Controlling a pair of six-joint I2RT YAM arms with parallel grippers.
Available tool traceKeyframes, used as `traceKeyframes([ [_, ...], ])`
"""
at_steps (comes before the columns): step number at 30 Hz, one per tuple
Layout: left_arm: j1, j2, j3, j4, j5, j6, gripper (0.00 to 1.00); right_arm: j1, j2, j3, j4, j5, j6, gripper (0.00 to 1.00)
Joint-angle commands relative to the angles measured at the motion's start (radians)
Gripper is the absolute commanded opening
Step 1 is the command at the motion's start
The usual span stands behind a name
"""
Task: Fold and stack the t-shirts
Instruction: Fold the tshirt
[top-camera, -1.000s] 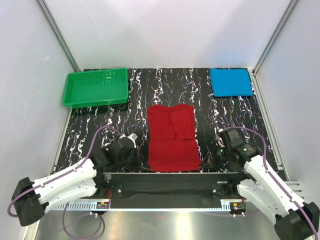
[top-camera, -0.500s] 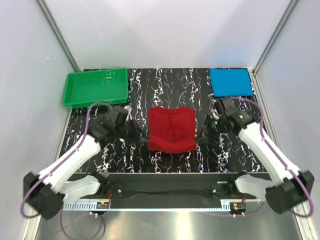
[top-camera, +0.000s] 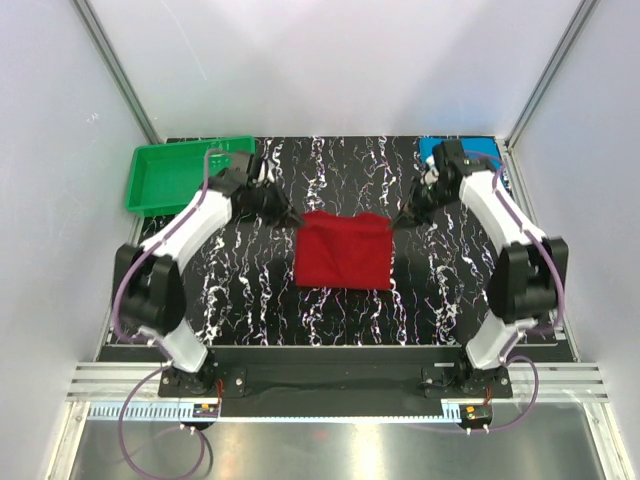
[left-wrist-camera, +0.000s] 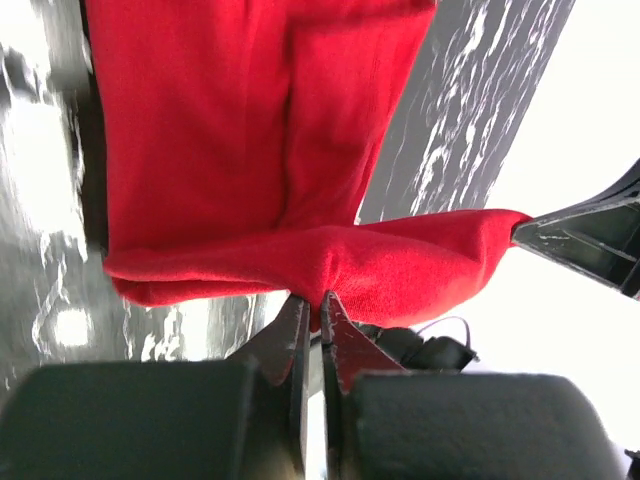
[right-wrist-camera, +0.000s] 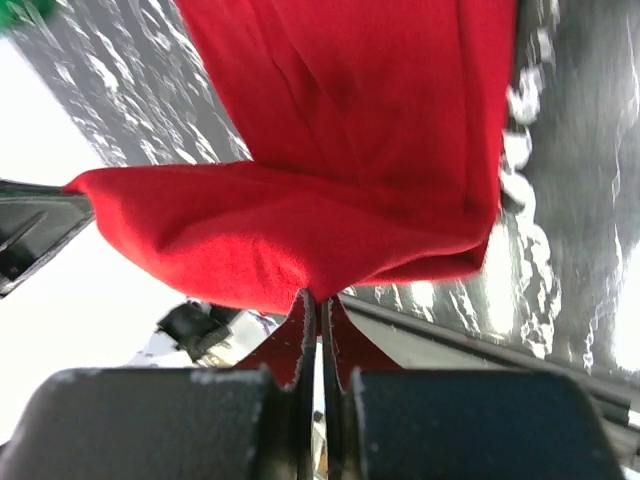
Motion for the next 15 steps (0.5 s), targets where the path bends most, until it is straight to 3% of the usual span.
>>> traceKeyframes([
  [1,0.033,0.127,0.146,0.056,0.052,0.052,0.13,-0.047,0.132,0.147,0.041,-0.085,-0.072,0.04],
  [4,0.053,0.289,0.310,0.032,0.064,0.086,0.29,-0.085,0.322,0.328,0.025,-0.124,-0.097,0.17],
  [5,0.056,0.369,0.441,-0.005,0.019,0.154,0.49,-0.094,0.366,0.433,0.022,-0.103,-0.105,0.42],
  [7,0.074,0.435,0.543,-0.083,-0.076,0.198,0.49,-0.119,0.500,0.553,-0.024,-0.050,-0.132,0.42],
  [8,0.099,0.483,0.630,-0.115,-0.078,0.207,0.54,-0.136,0.535,0.655,-0.047,-0.068,-0.137,0.43],
  [9,0.105,0.501,0.681,-0.144,-0.084,0.225,0.58,-0.146,0.575,0.702,-0.071,-0.066,-0.152,0.53],
  [11,0.108,0.505,0.786,-0.200,-0.129,0.262,0.57,-0.148,0.591,0.829,-0.145,-0.012,-0.202,0.57],
  [15,0.081,0.323,0.627,-0.041,-0.094,0.290,0.58,-0.150,0.508,0.721,-0.124,-0.013,-0.272,0.58],
])
